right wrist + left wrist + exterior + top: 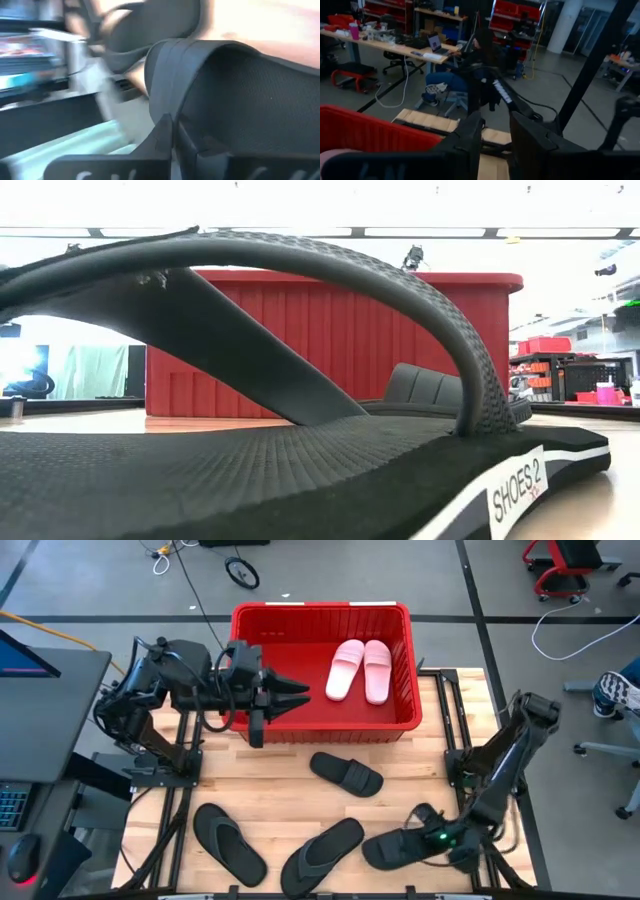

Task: Pick and place slides into bin
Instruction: Put the bottom black slide into the red bin

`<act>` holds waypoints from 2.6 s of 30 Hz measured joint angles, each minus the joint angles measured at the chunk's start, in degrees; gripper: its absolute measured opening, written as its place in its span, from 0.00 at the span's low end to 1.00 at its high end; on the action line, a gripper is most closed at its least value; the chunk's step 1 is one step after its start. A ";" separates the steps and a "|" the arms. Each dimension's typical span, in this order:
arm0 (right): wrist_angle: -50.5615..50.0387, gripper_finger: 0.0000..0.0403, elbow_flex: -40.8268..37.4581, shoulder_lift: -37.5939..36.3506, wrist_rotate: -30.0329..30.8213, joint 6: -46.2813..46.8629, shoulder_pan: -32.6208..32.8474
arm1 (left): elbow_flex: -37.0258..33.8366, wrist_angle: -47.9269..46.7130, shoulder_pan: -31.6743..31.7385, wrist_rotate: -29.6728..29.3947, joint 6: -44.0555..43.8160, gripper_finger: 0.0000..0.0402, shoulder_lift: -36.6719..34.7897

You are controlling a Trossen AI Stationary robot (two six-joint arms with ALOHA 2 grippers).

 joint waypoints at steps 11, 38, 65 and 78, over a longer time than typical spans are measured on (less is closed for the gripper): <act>0.10 0.02 5.66 -21.32 35.51 -37.51 -3.49 | 0.00 2.07 0.52 -1.14 3.53 0.27 -0.06; 0.94 0.02 37.73 9.26 -39.23 -85.73 -79.45 | 0.00 16.63 3.16 -4.60 13.27 0.19 0.01; -24.26 0.02 56.88 35.37 -45.78 -89.48 -82.96 | -0.01 13.14 3.16 -18.43 33.14 0.15 -2.17; -33.55 0.02 56.86 23.05 -39.35 -90.82 -83.97 | -0.02 11.45 3.16 -18.46 33.36 0.13 -2.66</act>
